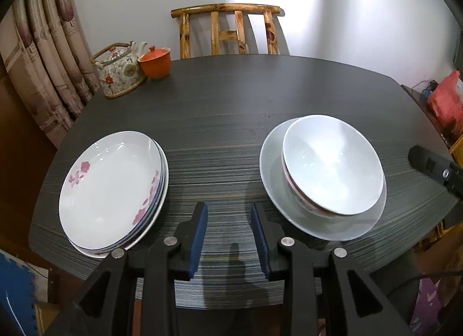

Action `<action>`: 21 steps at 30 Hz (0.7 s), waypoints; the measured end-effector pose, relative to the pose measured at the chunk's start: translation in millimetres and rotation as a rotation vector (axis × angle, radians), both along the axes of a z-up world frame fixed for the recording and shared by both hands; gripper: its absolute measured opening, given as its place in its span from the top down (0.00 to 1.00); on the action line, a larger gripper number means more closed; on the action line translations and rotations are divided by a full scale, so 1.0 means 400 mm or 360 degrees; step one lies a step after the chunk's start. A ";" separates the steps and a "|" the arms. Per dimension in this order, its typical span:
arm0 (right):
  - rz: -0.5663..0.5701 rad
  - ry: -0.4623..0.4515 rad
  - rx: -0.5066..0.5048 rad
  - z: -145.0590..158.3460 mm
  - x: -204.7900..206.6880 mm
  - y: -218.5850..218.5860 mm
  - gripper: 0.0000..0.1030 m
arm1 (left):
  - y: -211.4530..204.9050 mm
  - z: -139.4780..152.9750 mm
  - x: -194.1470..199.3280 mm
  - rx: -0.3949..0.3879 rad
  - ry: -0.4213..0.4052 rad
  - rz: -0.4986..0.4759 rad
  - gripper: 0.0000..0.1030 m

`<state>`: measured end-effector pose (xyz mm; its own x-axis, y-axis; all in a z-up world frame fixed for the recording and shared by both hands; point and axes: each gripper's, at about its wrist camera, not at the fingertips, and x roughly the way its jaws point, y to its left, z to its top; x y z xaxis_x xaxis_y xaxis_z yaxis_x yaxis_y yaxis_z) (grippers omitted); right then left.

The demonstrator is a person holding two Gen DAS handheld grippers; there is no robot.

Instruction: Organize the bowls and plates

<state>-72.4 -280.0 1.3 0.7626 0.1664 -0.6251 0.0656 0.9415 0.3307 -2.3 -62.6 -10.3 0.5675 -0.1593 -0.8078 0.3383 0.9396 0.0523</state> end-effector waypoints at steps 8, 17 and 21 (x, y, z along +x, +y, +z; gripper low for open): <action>-0.0041 0.0128 0.0093 -0.030 0.022 -0.080 0.38 | -0.016 -0.020 0.036 0.0020 0.0056 0.0015 0.69; -0.0004 0.0233 0.0082 -0.066 0.040 -0.101 0.40 | -0.021 -0.045 0.068 0.0023 0.0140 0.0052 0.69; 0.0044 0.0286 0.0122 -0.085 0.054 -0.103 0.40 | -0.008 -0.056 0.085 -0.0065 0.0224 0.0068 0.69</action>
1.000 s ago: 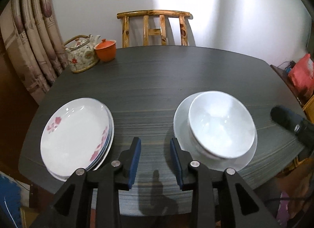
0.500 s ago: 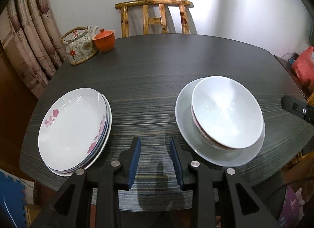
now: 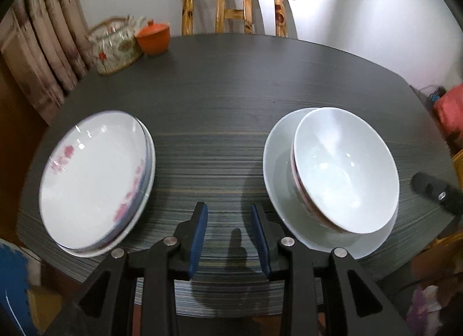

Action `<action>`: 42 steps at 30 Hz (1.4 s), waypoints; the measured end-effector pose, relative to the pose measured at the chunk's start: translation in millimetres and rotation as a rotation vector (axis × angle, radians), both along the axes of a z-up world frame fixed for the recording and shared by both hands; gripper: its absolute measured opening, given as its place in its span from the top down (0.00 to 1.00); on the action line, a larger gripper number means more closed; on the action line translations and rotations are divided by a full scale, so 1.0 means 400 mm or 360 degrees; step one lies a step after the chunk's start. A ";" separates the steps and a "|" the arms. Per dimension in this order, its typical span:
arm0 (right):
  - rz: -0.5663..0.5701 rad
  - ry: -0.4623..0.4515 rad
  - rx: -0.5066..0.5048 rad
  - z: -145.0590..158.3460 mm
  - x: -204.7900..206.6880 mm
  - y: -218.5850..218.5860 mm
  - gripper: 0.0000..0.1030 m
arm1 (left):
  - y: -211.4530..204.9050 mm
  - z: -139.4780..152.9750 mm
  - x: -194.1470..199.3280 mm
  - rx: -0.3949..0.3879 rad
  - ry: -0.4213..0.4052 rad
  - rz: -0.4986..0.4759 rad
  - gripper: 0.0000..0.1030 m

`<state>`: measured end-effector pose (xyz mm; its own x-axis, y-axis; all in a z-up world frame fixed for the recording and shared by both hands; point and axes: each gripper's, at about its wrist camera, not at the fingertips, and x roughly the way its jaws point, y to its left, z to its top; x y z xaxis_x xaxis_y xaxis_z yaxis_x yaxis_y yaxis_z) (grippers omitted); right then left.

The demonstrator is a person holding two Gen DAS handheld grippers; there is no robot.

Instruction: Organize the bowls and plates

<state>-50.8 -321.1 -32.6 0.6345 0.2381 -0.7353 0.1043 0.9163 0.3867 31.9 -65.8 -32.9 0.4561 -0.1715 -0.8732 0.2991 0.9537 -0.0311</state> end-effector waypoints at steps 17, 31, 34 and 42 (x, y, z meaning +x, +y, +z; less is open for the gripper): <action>0.0136 0.0159 -0.0002 -0.051 0.070 -0.001 0.43 | 0.006 -0.057 0.063 -0.0176 0.0260 0.0007 0.69; 0.0229 0.0324 0.0075 -0.109 0.179 -0.019 0.48 | 0.008 -0.082 0.143 -0.0261 0.0301 0.0056 0.69; 0.0258 0.0340 0.0063 -0.114 0.200 -0.016 0.50 | -0.001 -0.082 0.151 -0.0260 0.0311 0.0037 0.69; 0.0384 0.0354 0.0144 -0.118 0.222 0.006 0.81 | -0.019 -0.067 0.140 -0.0221 0.0202 -0.0032 0.83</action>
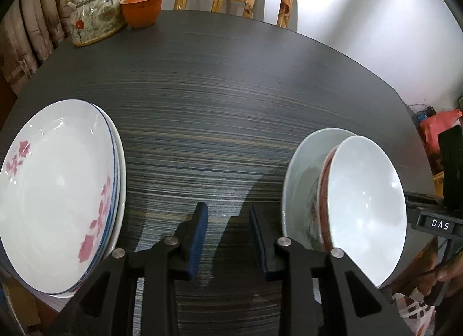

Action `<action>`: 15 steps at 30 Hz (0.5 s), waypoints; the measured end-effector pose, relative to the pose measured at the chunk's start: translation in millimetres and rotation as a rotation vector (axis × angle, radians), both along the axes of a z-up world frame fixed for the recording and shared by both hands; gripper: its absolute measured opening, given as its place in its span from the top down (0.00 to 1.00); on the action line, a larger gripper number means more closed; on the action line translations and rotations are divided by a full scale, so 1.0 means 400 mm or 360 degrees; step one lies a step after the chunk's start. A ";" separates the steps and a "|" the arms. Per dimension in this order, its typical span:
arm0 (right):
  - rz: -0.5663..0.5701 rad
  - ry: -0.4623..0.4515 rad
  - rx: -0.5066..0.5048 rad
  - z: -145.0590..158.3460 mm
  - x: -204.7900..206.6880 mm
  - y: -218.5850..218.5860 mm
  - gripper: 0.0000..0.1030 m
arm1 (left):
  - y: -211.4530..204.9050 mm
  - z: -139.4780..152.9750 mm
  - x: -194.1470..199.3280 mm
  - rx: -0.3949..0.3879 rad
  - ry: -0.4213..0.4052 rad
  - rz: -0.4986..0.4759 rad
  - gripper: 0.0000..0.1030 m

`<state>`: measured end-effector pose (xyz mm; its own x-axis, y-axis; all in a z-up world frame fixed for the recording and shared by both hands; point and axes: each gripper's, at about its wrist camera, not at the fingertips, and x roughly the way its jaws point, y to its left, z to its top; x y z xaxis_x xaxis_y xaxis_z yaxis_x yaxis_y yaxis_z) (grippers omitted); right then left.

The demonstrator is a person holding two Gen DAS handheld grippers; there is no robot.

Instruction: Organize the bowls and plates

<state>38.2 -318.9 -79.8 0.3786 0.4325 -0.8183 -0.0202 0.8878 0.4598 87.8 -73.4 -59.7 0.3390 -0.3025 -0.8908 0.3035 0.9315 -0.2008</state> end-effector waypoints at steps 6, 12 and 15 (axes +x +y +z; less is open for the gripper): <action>-0.0007 -0.0002 0.0077 0.000 -0.003 0.002 0.89 | -0.053 0.009 -0.031 0.0057 -0.0018 -0.0093 1.00; -0.0010 -0.0029 0.0060 0.003 -0.010 0.003 0.90 | -0.050 0.005 -0.041 -0.0012 0.0000 -0.0122 1.00; -0.0015 -0.0032 0.0075 0.001 -0.010 0.001 0.90 | -0.036 0.001 -0.028 -0.0094 0.0075 -0.0106 1.00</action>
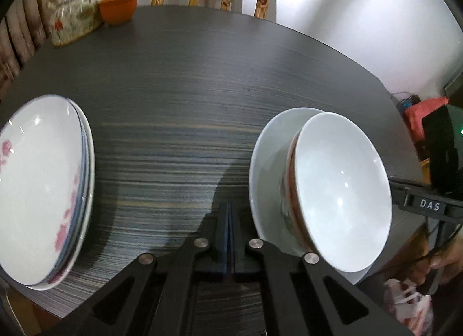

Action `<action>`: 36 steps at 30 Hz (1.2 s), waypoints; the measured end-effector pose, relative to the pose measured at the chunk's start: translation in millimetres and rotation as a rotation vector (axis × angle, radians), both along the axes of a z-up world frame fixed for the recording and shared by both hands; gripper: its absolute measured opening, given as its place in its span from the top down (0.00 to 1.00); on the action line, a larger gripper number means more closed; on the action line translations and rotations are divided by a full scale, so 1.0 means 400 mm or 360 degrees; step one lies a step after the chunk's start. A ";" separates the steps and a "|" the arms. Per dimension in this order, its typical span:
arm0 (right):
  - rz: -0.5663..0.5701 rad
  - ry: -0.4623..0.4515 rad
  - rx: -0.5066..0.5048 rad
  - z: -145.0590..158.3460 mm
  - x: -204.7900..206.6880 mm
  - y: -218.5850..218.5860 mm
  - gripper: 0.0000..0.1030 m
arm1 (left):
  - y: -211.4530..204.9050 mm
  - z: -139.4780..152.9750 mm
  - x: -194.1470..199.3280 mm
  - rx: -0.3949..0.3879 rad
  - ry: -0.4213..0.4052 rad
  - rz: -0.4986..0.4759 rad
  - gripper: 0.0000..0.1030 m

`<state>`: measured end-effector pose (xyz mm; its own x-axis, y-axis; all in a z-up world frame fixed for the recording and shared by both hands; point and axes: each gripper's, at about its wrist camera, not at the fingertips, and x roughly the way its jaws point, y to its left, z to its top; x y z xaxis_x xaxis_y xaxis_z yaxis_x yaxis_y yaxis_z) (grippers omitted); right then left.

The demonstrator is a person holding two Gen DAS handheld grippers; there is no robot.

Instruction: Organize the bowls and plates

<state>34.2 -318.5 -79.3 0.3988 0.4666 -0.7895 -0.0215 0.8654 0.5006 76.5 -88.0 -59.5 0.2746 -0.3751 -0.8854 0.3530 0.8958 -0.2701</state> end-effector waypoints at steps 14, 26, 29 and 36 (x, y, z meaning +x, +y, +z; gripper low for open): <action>0.0013 0.0025 0.0018 -0.005 0.003 -0.008 0.87 | 0.133 0.021 0.010 -0.0438 0.0334 0.0057 0.68; 0.0007 0.0039 0.0041 -0.008 0.007 -0.005 0.87 | 0.098 0.015 -0.005 -0.0412 0.0275 -0.0039 0.47; 0.0012 0.0041 0.0039 -0.009 0.006 -0.005 0.87 | 0.092 0.015 -0.007 -0.0408 0.0221 -0.0039 0.47; 0.0030 0.0050 0.0083 -0.015 0.009 -0.016 0.85 | 0.060 -0.017 0.018 -0.0372 0.0295 -0.0006 0.48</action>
<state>37.7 -324.9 -85.3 0.3652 0.5147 -0.7757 -0.0212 0.8377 0.5458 83.6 -64.0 -66.1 0.1147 -0.5753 -0.8099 0.2815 0.8007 -0.5288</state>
